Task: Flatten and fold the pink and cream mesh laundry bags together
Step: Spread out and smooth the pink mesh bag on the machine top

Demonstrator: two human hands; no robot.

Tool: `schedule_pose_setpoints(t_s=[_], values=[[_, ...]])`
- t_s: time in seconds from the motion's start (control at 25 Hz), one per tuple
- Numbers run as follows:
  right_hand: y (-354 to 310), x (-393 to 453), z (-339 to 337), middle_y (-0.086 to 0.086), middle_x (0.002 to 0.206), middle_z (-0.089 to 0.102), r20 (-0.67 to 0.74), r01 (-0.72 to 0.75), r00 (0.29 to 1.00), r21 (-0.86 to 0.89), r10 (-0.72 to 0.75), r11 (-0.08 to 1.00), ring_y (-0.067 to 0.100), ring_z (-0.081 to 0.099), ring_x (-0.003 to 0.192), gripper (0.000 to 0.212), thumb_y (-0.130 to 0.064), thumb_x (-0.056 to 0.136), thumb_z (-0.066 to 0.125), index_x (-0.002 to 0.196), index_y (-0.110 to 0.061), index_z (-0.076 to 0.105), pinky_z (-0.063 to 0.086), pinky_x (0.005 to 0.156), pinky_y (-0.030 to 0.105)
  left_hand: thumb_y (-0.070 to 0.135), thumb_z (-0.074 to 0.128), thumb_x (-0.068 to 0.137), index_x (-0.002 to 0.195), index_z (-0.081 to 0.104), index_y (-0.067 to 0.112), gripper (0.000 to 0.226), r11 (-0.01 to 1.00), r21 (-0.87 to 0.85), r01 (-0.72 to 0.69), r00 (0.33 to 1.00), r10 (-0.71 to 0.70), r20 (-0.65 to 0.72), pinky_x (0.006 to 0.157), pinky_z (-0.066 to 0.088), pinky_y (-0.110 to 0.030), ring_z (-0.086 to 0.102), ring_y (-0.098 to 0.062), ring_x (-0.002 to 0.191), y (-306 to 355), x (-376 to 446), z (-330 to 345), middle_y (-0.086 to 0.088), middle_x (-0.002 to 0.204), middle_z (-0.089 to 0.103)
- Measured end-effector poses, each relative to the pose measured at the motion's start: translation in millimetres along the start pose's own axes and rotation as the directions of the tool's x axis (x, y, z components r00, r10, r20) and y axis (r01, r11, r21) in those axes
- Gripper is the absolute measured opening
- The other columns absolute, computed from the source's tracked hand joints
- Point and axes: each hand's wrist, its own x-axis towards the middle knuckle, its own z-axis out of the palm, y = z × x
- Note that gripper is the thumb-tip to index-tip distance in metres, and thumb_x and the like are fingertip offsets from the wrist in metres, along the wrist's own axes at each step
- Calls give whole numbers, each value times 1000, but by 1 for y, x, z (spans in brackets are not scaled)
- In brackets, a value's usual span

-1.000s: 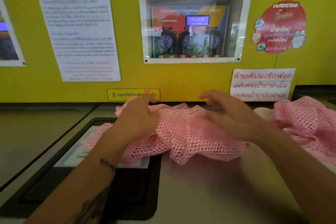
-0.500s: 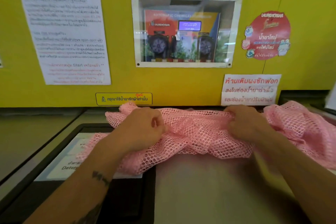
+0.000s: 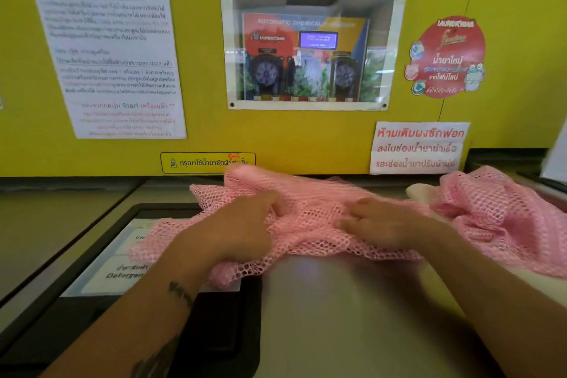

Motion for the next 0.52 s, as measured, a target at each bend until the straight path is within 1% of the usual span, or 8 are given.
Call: schedule_pose_setpoints(t_s=[0.04, 0.12, 0.2, 0.28, 0.32, 0.36, 0.44, 0.52], values=[[9, 0, -2, -6, 162, 28, -6, -74, 997, 7, 74, 997, 21, 27, 146, 77, -78, 84, 32, 150, -37, 33, 21, 118, 48, 1, 56, 79, 100, 54, 39, 44, 1000, 17, 4, 1000, -4, 3, 64, 47, -28, 58, -13, 79, 0, -3, -6, 1, 104, 61], [16, -5, -8, -2, 152, 45, -50, -126, 990, 77, 130, 989, 23, 45, 134, 68, -71, 84, 45, 141, -34, 48, 35, 112, 45, 5, 51, 77, 92, 59, 43, 41, 997, 76, 22, 1000, -23, 5, 81, 46, -28, 57, -12, 99, -2, -8, -20, 5, 119, 59], [9, -8, -11, 0, 129, 62, -220, -75, 970, 144, 106, 987, 19, 59, 107, 44, -56, 85, 53, 121, -31, 60, 48, 97, 41, 12, 49, 74, 89, 63, 44, 38, 991, 110, 72, 997, -74, 7, 92, 42, -28, 55, -13, 109, -4, -13, -30, 9, 124, 56], [-3, -8, -12, -4, 115, 64, -422, 10, 904, 176, 67, 984, 16, 60, 96, 29, -43, 84, 54, 109, -31, 61, 51, 89, 42, 20, 50, 77, 89, 69, 34, 26, 979, 153, 132, 991, -127, -41, 90, 40, -29, 57, -18, 105, -3, -17, -36, 12, 108, 56], [-7, -9, -13, -7, 117, 61, -447, 27, 893, 159, 48, 987, 17, 58, 100, 29, -40, 83, 54, 110, -32, 60, 49, 92, 44, 26, 50, 78, 86, 68, 29, 21, 972, 181, 152, 985, -133, -113, 92, 42, -33, 59, -21, 102, -2, -17, -37, 13, 101, 58], [-8, -10, -13, -9, 121, 57, -395, 21, 918, 119, 28, 993, 19, 57, 106, 31, -42, 83, 52, 112, -32, 58, 47, 96, 46, 31, 48, 80, 85, 67, 27, 20, 964, 206, 171, 969, -126, -214, 95, 44, -38, 59, -21, 97, 1, -18, -36, 14, 96, 61], [-10, -12, -8, -4, 133, 54, -132, -28, 991, -50, 21, 998, 23, 54, 116, 41, -53, 84, 44, 115, -29, 56, 44, 101, 48, 37, 45, 86, 84, 66, 26, 24, 962, 229, 146, 923, -49, -383, 94, 47, -45, 59, -17, 89, 11, -16, -28, 11, 94, 65], [-15, -18, -7, 3, 145, 49, 21, -42, 999, -130, 45, 991, 26, 48, 128, 55, -56, 90, 42, 134, -25, 51, 39, 107, 46, 47, 40, 89, 90, 69, 22, 38, 978, 181, 104, 944, -40, -326, 92, 50, -43, 62, -17, 91, 18, -9, -14, 6, 99, 69]])
